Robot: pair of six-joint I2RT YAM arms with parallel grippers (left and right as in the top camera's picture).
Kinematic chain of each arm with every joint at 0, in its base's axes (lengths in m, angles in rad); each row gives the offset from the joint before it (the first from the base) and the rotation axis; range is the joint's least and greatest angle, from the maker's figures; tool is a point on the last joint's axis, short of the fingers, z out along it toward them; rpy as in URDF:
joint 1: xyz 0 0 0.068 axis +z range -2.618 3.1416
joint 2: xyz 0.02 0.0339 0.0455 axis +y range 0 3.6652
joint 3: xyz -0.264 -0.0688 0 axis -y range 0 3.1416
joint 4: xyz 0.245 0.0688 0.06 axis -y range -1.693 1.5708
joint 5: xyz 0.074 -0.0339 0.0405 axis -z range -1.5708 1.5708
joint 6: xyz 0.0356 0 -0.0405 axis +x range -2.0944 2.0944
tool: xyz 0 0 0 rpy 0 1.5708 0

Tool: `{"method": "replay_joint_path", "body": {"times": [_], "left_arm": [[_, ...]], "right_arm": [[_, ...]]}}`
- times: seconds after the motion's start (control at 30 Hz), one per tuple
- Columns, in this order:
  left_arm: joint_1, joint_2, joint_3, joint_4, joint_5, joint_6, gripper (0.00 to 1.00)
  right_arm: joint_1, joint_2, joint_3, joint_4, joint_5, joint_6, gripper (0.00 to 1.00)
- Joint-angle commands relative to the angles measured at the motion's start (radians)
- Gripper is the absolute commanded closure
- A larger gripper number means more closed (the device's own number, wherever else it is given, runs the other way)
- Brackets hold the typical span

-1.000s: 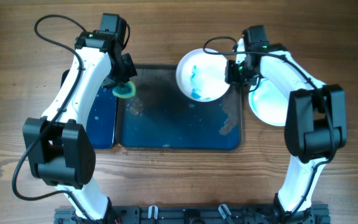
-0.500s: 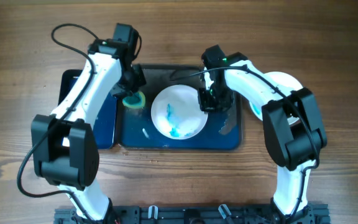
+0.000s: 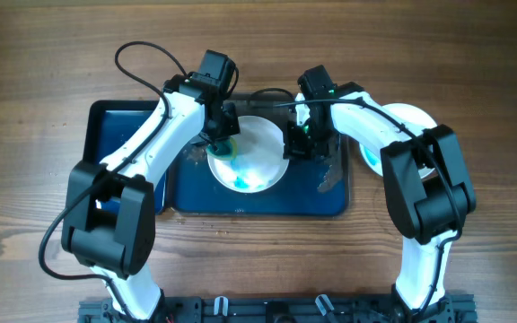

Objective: Clean dirty plates on tray and stack at the side
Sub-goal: 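Scrub the last plate with the sponge in the left gripper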

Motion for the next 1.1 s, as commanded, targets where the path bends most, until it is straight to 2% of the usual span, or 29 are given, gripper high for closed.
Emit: {"method": "replay_joint_path", "body": {"times": [0.0,0.1,0.27,0.5,0.67,0.83,0.93,1.07], "left_arm": [[-0.004,0.027,-0.04,0.004,-0.002,-0.083,0.96],[-0.004,0.055,-0.091,0.028,-0.003,-0.088,0.96],[-0.041,0.11,-0.188,0.18,0.033,-0.073,0.96],[-0.161,0.11,-0.188,0.167,0.369,0.29,0.96],[-0.156,0.11,-0.187,0.197,0.422,0.397,0.96],[-0.086,0.11,-0.176,0.26,0.374,0.379,0.96],[-0.024,0.11,-0.174,0.348,0.14,0.173,0.96],[0.036,0.11,-0.174,0.417,-0.15,-0.015,0.96]], "right_arm": [[-0.005,0.024,-0.016,0.026,-0.002,0.053,0.96],[-0.005,0.024,-0.016,0.03,-0.002,0.051,0.96],[-0.005,0.024,-0.016,0.039,-0.002,0.05,0.96],[-0.005,0.024,-0.016,0.037,-0.002,0.049,0.96],[-0.005,0.024,-0.016,0.032,-0.002,0.045,0.96],[-0.005,0.024,-0.016,0.029,-0.002,0.045,0.96],[-0.005,0.024,-0.016,0.029,-0.002,0.045,0.96],[-0.005,0.024,-0.016,0.03,-0.002,0.031,0.96]]}}
